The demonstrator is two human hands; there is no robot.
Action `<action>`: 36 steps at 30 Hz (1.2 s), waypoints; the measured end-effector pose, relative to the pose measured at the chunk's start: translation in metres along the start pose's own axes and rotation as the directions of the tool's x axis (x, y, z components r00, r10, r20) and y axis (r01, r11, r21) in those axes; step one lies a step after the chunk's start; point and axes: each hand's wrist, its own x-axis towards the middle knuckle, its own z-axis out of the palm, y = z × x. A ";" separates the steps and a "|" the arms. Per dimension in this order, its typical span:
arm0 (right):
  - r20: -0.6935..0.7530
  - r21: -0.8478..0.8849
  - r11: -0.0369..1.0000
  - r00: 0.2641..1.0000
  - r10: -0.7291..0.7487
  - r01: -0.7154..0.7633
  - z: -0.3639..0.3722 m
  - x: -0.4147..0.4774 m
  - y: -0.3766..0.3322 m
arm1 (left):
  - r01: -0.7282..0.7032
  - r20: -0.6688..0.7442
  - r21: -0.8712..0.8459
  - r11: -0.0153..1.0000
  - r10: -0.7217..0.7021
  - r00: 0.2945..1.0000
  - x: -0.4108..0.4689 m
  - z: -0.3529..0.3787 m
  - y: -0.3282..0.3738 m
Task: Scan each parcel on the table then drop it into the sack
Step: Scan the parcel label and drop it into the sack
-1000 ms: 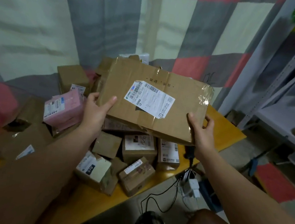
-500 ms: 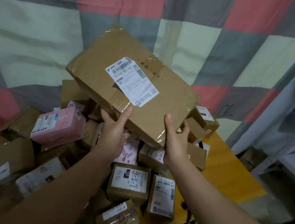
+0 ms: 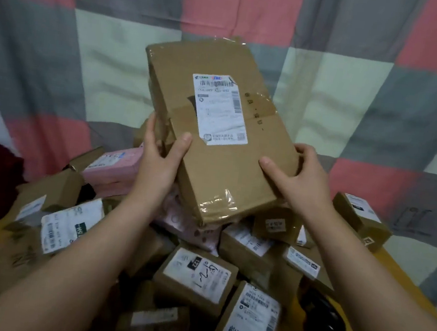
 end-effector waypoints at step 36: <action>-0.014 -0.352 0.752 0.806 0.591 -0.558 -0.028 -0.239 0.211 | 0.053 -0.027 0.173 0.984 -0.049 0.998 -0.305 -0.048 -0.095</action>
